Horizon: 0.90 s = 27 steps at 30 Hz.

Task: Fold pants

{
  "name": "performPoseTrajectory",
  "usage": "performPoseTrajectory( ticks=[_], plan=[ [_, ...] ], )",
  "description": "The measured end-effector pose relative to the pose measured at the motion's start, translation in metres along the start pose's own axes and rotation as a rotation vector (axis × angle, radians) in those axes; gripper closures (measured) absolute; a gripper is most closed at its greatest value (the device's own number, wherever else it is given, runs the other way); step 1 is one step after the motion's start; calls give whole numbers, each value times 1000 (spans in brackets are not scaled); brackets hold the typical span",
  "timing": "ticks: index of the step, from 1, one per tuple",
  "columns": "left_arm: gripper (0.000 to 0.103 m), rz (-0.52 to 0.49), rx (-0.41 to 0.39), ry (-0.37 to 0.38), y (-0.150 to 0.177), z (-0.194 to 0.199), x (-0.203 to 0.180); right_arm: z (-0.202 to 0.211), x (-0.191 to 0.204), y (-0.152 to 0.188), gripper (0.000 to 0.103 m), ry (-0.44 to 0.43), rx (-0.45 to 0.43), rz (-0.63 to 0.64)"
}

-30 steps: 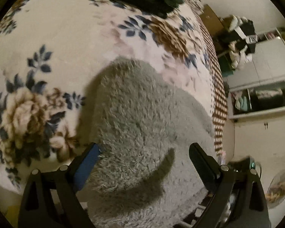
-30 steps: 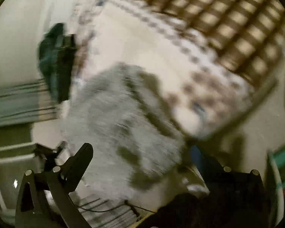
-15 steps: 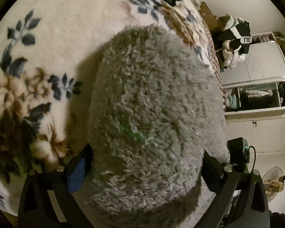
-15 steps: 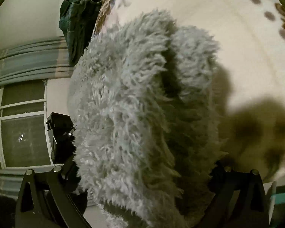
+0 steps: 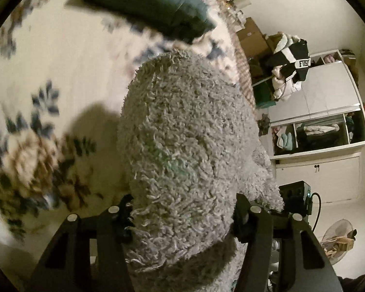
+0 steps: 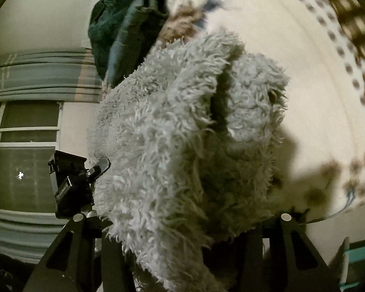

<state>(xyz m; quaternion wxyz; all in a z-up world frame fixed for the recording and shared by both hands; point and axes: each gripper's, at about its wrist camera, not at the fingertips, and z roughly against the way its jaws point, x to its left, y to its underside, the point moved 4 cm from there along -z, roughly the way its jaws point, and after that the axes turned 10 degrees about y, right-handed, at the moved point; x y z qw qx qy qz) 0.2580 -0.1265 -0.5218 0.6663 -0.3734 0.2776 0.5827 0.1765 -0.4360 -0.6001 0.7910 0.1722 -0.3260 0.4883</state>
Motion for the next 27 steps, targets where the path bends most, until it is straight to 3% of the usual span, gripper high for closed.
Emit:
performPoseTrajectory(
  ticks=[6, 14, 18, 22, 27],
  plan=[
    [48, -50, -86, -17, -79, 52, -48, 30, 80, -65, 55, -12, -50, 54],
    [47, -38, -185, -3, -239, 78, -53, 5, 198, -219, 55, -19, -114, 96],
    [47, -22, -208, -12, -322, 79, -29, -39, 249, -305, 55, 4, -114, 115],
    [47, -3, -201, -36, -380, 64, 10, -90, 279, -371, 55, 38, -98, 118],
    [46, 36, -127, -126, -431, 28, 70, -148, 270, -421, 55, 104, -73, 95]
  ],
)
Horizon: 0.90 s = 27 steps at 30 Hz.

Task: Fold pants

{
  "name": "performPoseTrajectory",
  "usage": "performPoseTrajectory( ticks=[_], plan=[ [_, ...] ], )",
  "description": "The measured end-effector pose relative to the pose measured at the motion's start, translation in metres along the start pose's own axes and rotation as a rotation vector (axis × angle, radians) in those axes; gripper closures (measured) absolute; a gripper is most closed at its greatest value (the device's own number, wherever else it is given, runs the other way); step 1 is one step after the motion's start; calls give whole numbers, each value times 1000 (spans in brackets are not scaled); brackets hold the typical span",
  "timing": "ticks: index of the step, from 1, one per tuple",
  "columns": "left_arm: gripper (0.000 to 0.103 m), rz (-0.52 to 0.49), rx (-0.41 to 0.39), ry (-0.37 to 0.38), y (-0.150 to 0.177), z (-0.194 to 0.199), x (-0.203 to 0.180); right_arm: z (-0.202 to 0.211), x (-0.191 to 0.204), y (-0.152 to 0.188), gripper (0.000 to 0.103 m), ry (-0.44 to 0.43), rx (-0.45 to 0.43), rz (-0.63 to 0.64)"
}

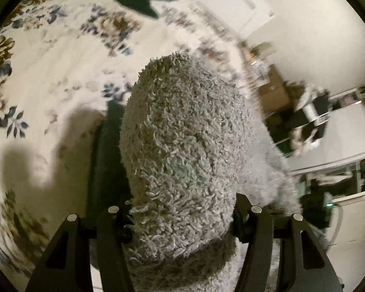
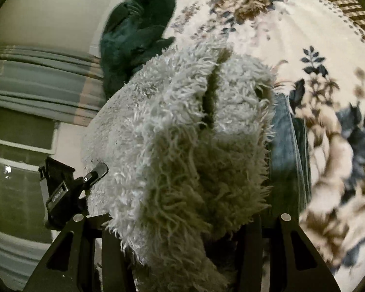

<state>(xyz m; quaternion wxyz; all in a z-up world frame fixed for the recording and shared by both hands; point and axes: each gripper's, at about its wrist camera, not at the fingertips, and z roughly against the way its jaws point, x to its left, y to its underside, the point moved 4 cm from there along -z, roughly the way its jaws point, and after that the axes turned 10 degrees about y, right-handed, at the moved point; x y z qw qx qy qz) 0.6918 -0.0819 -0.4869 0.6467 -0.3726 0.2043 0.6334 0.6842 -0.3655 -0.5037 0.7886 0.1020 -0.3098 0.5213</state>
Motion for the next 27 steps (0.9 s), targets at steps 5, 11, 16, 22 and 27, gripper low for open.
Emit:
performPoseTrajectory(
  ticks=[5, 11, 16, 22, 27],
  plan=[
    [37, 28, 54, -28, -5, -17, 28, -27, -11, -2, 34, 44, 82, -53],
    [15, -37, 43, -122, 7, 7, 17, 14, -33, 17, 21, 206, 32, -36],
    [13, -70, 26, -196, 20, 20, 9, 35, -41, 34, 21, 461, -5, 41],
    [13, -195, -38, -390, 41, 48, -29, 72, -1, 49, 0, 641, -146, 97],
    [5, -270, -86, -469, 61, 72, -67, 103, 47, 73, 0, 777, -258, 159]
  ],
)
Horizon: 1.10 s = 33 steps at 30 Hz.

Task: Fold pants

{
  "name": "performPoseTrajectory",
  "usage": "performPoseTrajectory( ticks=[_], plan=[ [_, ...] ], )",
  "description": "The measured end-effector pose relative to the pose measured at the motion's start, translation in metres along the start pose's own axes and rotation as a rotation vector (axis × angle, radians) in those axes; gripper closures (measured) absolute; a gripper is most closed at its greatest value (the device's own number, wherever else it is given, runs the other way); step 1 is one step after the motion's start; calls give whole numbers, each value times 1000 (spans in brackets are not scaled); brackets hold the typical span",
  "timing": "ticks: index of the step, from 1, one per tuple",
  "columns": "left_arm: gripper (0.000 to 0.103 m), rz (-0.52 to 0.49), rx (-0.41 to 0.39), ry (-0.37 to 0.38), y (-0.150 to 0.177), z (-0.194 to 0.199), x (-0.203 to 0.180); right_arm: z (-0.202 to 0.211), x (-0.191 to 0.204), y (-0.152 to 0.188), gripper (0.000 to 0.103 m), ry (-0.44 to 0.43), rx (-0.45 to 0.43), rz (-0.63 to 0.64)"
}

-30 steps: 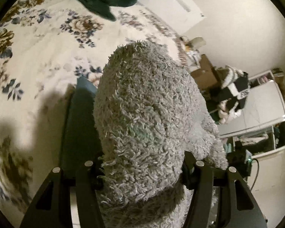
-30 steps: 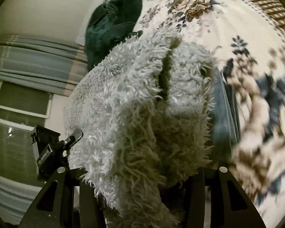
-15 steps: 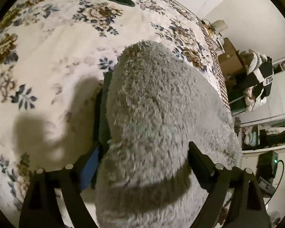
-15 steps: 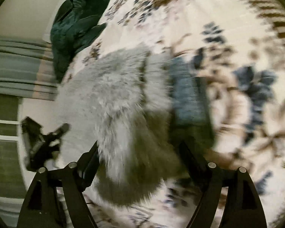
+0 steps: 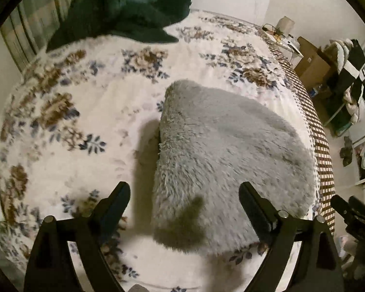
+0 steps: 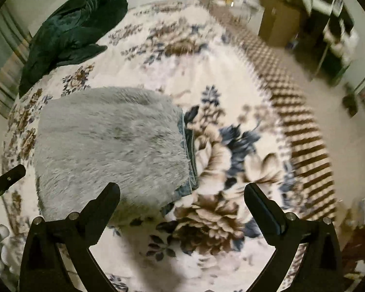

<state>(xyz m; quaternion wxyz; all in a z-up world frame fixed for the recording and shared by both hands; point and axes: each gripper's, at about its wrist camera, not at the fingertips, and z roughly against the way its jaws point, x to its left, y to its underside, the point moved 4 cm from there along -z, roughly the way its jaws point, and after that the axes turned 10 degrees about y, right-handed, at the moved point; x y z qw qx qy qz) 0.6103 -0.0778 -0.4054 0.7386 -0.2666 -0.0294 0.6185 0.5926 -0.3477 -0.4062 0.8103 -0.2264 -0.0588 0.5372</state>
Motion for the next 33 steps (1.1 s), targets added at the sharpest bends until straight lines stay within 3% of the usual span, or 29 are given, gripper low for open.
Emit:
performPoseTrajectory(
  ticks=[7, 17, 27, 33],
  plan=[
    [3, -68, -68, -34, 5, 61, -28, 86, 7, 11, 0, 46, -118, 21],
    [3, -110, -187, -78, 33, 164, -69, 211, -8, 37, 0, 6, -249, 38],
    [3, -85, -307, -108, 86, 268, -91, 336, -56, 92, 0, -58, -360, 11],
    [3, -81, -371, -129, 127, 324, -109, 415, -79, 142, 0, -102, -429, 26]
  ],
)
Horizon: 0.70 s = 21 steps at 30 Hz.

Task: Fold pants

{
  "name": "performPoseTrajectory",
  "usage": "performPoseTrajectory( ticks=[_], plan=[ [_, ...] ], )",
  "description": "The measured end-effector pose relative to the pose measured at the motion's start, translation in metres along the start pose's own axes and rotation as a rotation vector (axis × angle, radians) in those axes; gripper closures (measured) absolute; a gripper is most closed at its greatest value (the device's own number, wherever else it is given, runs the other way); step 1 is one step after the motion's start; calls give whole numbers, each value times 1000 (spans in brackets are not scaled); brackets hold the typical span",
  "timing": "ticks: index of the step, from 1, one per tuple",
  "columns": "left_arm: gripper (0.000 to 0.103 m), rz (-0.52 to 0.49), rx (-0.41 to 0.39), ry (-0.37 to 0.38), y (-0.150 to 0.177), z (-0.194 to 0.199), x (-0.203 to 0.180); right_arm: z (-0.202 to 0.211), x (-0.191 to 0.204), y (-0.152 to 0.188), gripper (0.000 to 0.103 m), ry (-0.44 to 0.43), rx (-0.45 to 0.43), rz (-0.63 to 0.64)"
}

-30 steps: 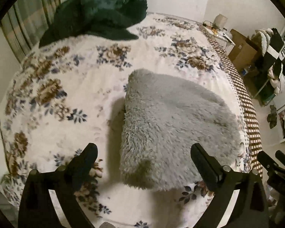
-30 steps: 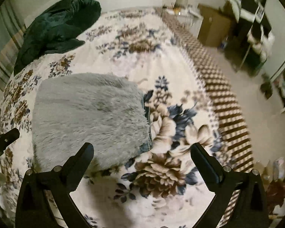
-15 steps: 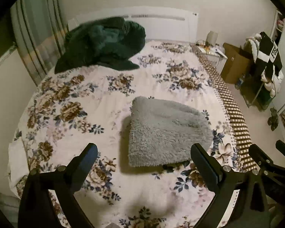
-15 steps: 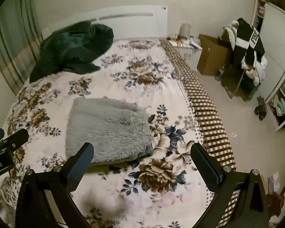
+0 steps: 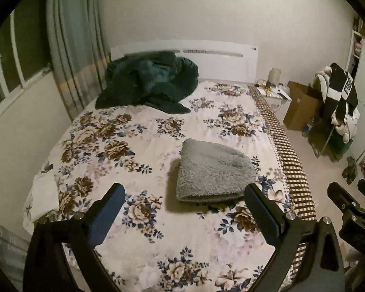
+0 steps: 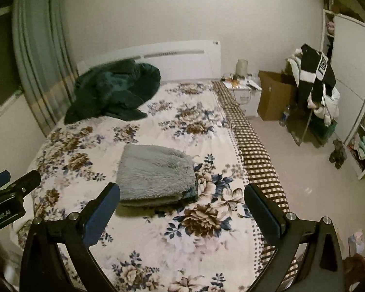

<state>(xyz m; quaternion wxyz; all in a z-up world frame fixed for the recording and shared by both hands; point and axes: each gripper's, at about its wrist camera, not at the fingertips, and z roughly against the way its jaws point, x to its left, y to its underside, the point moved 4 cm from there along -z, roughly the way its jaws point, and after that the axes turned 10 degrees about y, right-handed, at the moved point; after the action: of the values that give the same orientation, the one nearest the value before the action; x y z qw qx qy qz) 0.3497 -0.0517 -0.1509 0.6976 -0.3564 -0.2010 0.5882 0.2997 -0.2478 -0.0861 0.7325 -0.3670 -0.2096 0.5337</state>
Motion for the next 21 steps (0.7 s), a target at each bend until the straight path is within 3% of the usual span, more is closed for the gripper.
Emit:
performPoseTrajectory(
  ticks=[11, 21],
  plan=[
    [3, 14, -51, -19, 25, 77, -20, 129, -28, 23, 0, -20, -89, 25],
    [0, -12, -68, -3, 35, 100, -28, 164, -35, 33, 0, -7, -74, 9]
  ],
)
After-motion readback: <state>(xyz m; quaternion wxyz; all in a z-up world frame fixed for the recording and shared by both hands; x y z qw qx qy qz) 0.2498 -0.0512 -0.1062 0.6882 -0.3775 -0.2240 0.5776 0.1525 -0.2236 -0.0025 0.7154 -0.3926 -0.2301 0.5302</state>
